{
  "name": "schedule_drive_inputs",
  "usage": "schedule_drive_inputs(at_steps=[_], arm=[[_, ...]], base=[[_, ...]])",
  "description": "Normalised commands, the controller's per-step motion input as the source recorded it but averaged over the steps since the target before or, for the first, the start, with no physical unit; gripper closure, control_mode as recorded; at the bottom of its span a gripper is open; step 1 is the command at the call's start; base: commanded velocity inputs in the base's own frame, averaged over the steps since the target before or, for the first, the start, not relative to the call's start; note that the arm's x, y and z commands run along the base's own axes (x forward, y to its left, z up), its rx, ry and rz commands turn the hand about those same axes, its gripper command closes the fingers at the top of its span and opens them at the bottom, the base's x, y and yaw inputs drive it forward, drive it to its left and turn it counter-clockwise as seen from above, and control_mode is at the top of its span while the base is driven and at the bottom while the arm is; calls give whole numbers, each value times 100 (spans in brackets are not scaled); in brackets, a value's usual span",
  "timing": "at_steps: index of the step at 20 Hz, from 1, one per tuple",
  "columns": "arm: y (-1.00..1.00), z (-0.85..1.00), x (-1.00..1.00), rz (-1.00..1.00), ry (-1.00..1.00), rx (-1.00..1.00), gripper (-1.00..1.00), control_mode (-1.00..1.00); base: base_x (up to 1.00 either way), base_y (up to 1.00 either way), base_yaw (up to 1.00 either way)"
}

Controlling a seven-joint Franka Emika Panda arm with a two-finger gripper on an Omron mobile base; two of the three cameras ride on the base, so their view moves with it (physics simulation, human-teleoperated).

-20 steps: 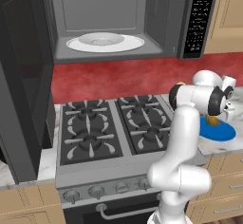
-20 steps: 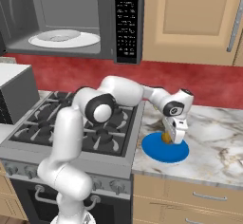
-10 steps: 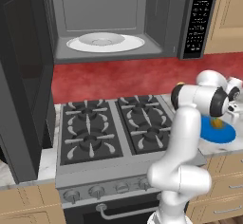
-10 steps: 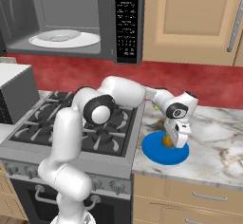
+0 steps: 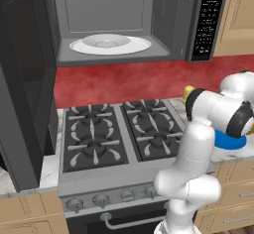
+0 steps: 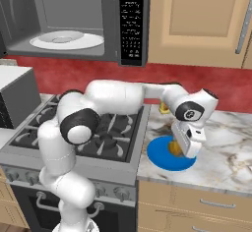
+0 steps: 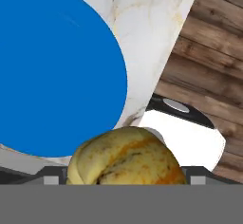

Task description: Pick the squash from the counter and place it in the microwave.

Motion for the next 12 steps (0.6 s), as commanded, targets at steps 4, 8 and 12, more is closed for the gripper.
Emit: schedule_drive_inputs(at_steps=[4,8,12], arm=[[70,98,-100,4,-10,0,100,-100],[98,83,-99,15,-22,-1,100,-100],[100,79,-86,19,-31,-9,100,-100]], base=[[0,0,0],[0,0,0],[0,0,0]])
